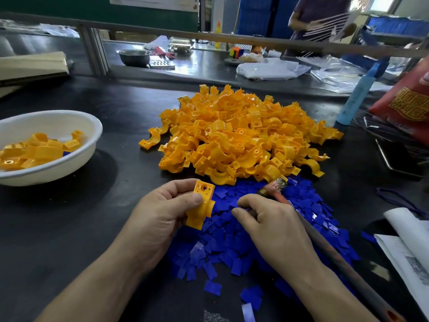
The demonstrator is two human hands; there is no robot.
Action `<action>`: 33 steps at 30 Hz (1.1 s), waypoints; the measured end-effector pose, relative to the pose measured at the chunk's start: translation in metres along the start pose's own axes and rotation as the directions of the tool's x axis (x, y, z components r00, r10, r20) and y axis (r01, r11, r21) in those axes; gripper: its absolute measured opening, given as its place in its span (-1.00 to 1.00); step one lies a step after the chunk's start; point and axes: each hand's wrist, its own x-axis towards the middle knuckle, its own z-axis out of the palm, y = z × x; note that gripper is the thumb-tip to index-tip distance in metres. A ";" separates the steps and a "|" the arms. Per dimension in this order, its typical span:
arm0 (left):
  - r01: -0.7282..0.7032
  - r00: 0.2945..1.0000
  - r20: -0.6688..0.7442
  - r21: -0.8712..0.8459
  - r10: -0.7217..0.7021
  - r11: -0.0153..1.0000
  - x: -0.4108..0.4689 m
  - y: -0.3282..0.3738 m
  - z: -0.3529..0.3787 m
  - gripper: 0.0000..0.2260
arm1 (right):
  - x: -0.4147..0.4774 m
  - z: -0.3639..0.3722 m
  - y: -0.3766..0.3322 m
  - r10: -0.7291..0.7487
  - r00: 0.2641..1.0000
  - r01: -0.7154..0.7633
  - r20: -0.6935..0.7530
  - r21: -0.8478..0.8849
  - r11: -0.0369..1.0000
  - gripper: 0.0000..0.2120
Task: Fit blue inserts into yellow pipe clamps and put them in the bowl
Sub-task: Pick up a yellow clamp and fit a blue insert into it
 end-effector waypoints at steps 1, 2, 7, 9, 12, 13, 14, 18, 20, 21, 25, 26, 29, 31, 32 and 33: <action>0.000 1.000 0.004 0.000 0.000 1.000 0.000 0.000 0.001 -0.61 | 0.000 0.000 0.000 0.010 1.000 -0.010 0.003 0.023 1.000 -0.88; 0.000 1.000 0.008 0.000 0.000 1.000 0.000 -0.001 0.001 -0.60 | 0.000 0.000 0.000 0.019 1.000 -0.019 0.008 0.046 0.999 -0.88; 0.008 0.999 0.031 0.007 -0.008 1.000 0.000 -0.003 0.002 -0.55 | 0.000 -0.001 0.000 0.049 0.999 -0.049 0.005 0.122 0.991 -0.83; 0.010 0.999 0.041 0.008 -0.010 1.000 0.000 -0.003 0.002 -0.56 | -0.001 -0.002 0.000 0.060 0.998 -0.059 0.004 0.158 0.986 -0.85; 0.011 0.999 0.050 0.007 -0.011 1.000 0.000 -0.004 0.002 -0.57 | -0.001 -0.002 -0.001 0.050 0.999 -0.051 0.007 0.164 0.985 -0.92; 0.010 0.999 0.052 0.010 -0.010 1.000 0.000 -0.004 0.002 -0.58 | 0.000 -0.002 -0.001 0.045 0.999 -0.045 0.005 0.151 0.988 -0.93; 0.009 0.998 0.055 0.012 -0.010 1.000 0.000 -0.004 0.003 -0.58 | 0.001 -0.002 -0.001 0.041 0.999 -0.041 0.000 0.138 0.990 -0.94; 0.004 0.998 0.060 0.025 -0.006 1.000 -0.001 -0.005 0.002 -0.55 | 0.001 -0.003 -0.001 0.048 0.999 -0.045 -0.014 0.138 0.989 -0.97; 0.006 0.998 0.058 0.036 -0.008 0.999 -0.001 -0.005 0.002 -0.53 | 0.001 -0.002 -0.001 0.042 0.999 -0.039 -0.018 0.140 0.989 -0.94; 0.007 0.998 0.059 0.038 -0.009 0.999 -0.001 -0.005 0.003 -0.53 | 0.001 -0.002 0.000 0.035 0.999 -0.031 -0.024 0.137 0.990 -0.93; 0.006 0.998 0.056 0.027 -0.007 1.000 -0.002 -0.005 0.005 -0.58 | 0.001 -0.001 0.000 0.014 0.999 -0.007 -0.044 0.150 0.989 -0.91; 0.005 0.998 0.056 0.028 -0.007 1.000 -0.002 -0.005 0.005 -0.59 | 0.001 -0.002 0.001 0.012 0.999 -0.004 -0.050 0.165 0.986 -0.89; 0.008 0.999 0.053 0.037 -0.010 0.999 -0.003 -0.005 0.005 -0.60 | 0.000 -0.004 0.000 0.033 0.999 -0.023 -0.041 0.220 0.975 -0.78; 0.007 0.999 0.053 0.044 -0.010 0.999 -0.003 -0.005 0.005 -0.60 | 0.000 -0.006 0.000 0.069 0.997 -0.063 -0.016 0.267 0.962 -0.73; 0.004 0.999 0.052 0.044 -0.006 0.999 -0.004 -0.005 0.006 -0.60 | 0.000 -0.007 -0.001 0.091 0.996 -0.085 -0.006 0.308 0.948 -0.75; -0.002 0.999 0.049 0.044 0.000 0.999 -0.004 -0.005 0.006 -0.60 | 0.000 -0.008 -0.001 0.114 0.993 -0.108 0.005 0.357 0.928 -0.78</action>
